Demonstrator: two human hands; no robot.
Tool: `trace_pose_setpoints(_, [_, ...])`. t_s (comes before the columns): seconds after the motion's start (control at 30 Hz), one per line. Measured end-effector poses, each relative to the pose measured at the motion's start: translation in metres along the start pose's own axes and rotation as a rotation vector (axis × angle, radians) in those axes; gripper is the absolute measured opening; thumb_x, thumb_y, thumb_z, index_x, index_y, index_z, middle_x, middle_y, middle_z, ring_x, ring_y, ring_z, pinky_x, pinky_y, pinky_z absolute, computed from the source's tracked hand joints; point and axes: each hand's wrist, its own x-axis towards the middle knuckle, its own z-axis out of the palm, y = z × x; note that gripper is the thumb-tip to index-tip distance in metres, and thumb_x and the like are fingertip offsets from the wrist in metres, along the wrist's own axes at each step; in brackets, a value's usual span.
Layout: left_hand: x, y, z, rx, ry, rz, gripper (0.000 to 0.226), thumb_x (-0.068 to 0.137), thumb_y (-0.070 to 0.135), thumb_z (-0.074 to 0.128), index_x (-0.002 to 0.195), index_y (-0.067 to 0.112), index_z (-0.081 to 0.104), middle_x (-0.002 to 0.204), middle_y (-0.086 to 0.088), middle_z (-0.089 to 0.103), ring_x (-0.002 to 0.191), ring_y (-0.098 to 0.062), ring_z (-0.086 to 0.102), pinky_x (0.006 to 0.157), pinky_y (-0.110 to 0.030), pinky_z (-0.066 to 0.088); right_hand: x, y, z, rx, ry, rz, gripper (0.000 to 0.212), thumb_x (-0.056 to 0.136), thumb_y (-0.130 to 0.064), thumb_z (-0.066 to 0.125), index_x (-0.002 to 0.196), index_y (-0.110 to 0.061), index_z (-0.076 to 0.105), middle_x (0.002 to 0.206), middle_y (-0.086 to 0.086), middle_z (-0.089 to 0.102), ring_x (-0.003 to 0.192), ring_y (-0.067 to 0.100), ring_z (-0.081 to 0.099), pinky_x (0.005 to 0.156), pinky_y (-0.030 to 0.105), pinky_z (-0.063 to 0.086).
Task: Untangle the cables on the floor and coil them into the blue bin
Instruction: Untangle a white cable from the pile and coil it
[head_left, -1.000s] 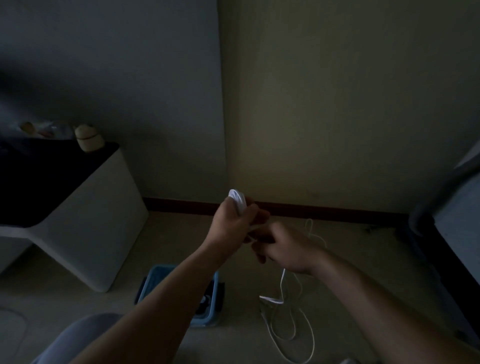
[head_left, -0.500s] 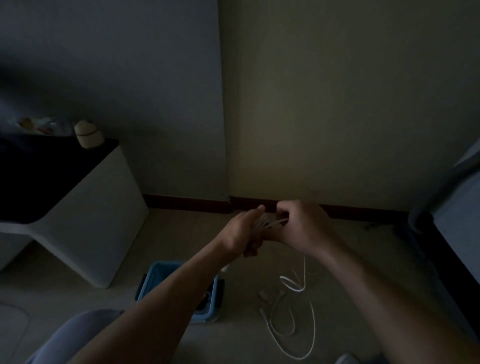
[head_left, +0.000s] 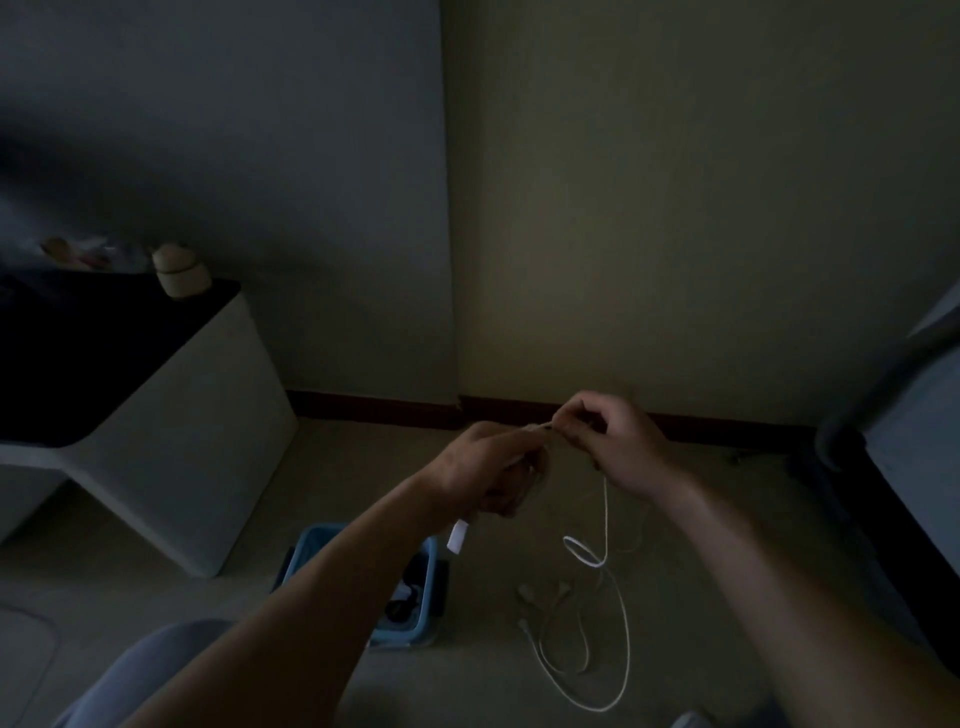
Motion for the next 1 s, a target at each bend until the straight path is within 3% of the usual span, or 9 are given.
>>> trace_pose_setpoints(0.1, [0.001,0.000,-0.003,-0.119,-0.002,0.009,0.034,0.103,0.028,0.044,0.076,0.011,0.056,0.048,0.002,0.032,0.039,-0.013,0.026,0.049,-0.032,0.024,0.000,0.002,0.006,0.052,0.006,0.054,0.023,0.096,-0.025,0.063,0.073,-0.027,0.063,0.060,-0.011,0.060,0.053,0.006,0.051,0.056,0.028,0.039])
trace_pose_setpoints(0.2, [0.003,0.000,-0.004,-0.289,0.031,0.024,0.030,0.103,0.026,0.042,0.079,0.010,0.051,0.045,0.004,0.027,0.036,-0.011,0.022,0.050,-0.031,0.023,-0.003,0.001,0.013,0.191,-0.012,0.116,0.019,0.099,-0.017,0.058,0.080,-0.017,0.057,0.060,-0.001,0.058,0.045,0.021,0.048,0.045,0.026,0.037])
trace_pose_setpoints(0.37, [0.000,0.008,-0.006,-0.601,0.036,0.139,0.021,0.090,0.027,0.045,0.078,0.012,0.052,0.052,0.003,0.024,0.043,-0.011,0.023,0.060,-0.033,0.016,-0.010,-0.003,0.028,0.307,-0.107,0.194,0.011,0.099,-0.012,0.056,0.090,-0.007,0.053,0.058,0.002,0.058,0.033,0.017,0.043,0.036,0.018,0.034])
trace_pose_setpoints(0.43, [0.002,0.010,-0.009,-0.734,0.079,0.159,0.021,0.090,0.025,0.043,0.080,0.010,0.052,0.058,0.001,0.026,0.047,-0.013,0.029,0.054,-0.025,0.027,-0.011,-0.002,0.031,0.288,-0.165,0.207,0.007,0.099,-0.013,0.058,0.093,-0.010,0.054,0.059,0.000,0.061,0.035,0.017,0.045,0.038,0.019,0.036])
trace_pose_setpoints(0.5, [0.005,0.011,-0.012,-0.841,0.111,0.177,0.025,0.094,0.027,0.039,0.083,0.008,0.052,0.060,-0.001,0.031,0.050,-0.015,0.036,0.054,-0.026,0.042,-0.013,-0.001,0.033,0.277,-0.212,0.207,0.005,0.098,-0.011,0.059,0.095,-0.014,0.056,0.064,0.002,0.062,0.040,0.019,0.045,0.039,0.020,0.037])
trace_pose_setpoints(0.7, [0.009,0.013,-0.026,-0.765,0.282,0.208,0.033,0.096,0.040,0.039,0.086,0.010,0.049,0.066,-0.004,0.037,0.061,-0.021,0.047,0.072,-0.035,0.041,-0.014,-0.003,0.039,0.257,-0.258,0.230,0.012,0.095,-0.010,0.061,0.096,-0.022,0.064,0.060,-0.001,0.061,0.041,0.015,0.044,0.043,0.025,0.037])
trace_pose_setpoints(0.8, [0.015,0.009,-0.029,-0.746,0.362,0.184,0.041,0.095,0.045,0.043,0.084,0.007,0.052,0.066,-0.007,0.046,0.058,-0.022,0.054,0.073,-0.038,0.042,-0.016,-0.010,0.037,0.251,-0.293,0.239,0.009,0.096,-0.012,0.061,0.089,-0.016,0.065,0.055,0.000,0.059,0.039,0.014,0.045,0.042,0.024,0.038])
trace_pose_setpoints(1.0, [0.022,0.002,-0.026,-0.566,0.363,0.138,0.046,0.095,0.046,0.041,0.081,0.004,0.054,0.069,-0.013,0.051,0.062,-0.028,0.053,0.063,-0.035,0.045,-0.020,-0.028,0.033,0.325,-0.306,0.279,0.031,0.096,-0.017,0.061,0.065,-0.013,0.058,0.049,-0.001,0.049,0.042,0.013,0.042,0.044,0.023,0.034])
